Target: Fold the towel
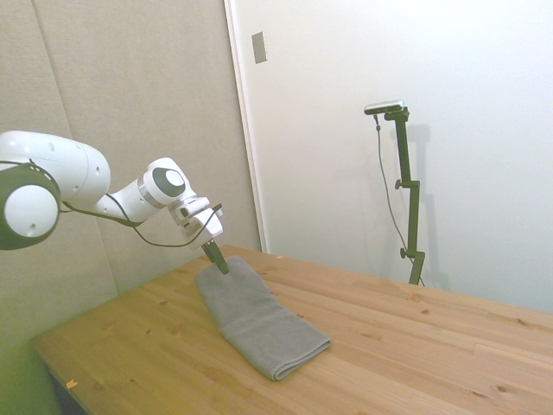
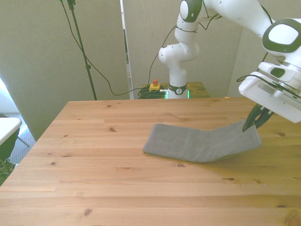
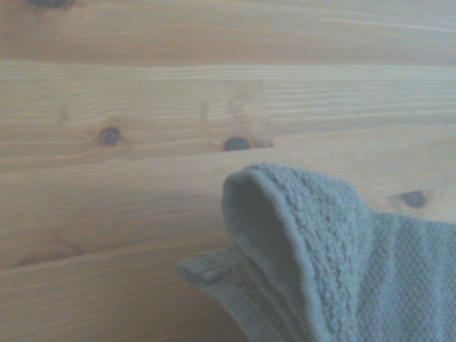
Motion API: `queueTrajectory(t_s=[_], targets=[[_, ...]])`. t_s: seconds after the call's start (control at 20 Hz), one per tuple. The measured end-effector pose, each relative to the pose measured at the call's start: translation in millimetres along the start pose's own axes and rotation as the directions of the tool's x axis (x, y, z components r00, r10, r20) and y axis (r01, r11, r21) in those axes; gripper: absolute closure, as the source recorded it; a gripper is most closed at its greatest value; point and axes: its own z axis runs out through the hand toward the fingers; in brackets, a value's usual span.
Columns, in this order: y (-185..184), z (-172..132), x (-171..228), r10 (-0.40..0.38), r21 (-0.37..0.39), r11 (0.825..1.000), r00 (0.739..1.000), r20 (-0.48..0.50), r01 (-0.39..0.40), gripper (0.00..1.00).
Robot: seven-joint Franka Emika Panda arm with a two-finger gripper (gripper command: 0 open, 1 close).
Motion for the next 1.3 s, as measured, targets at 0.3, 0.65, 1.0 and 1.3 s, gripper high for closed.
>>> queueTrajectory(t_s=[0.3,0.65,1.0,1.3], targets=[[68.1,-1.3,47.8,0.09,0.05,0.995,0.996,0.027,-0.091,1.0],[116.1,8.7,102.7,0.123,0.127,0.982,0.986,0.111,-0.137,1.0],[157.7,24.5,137.9,0.118,0.139,0.98,0.976,0.183,-0.144,1.0],[200.5,31.7,153.8,0.146,0.151,0.972,0.968,0.204,-0.179,1.0]])
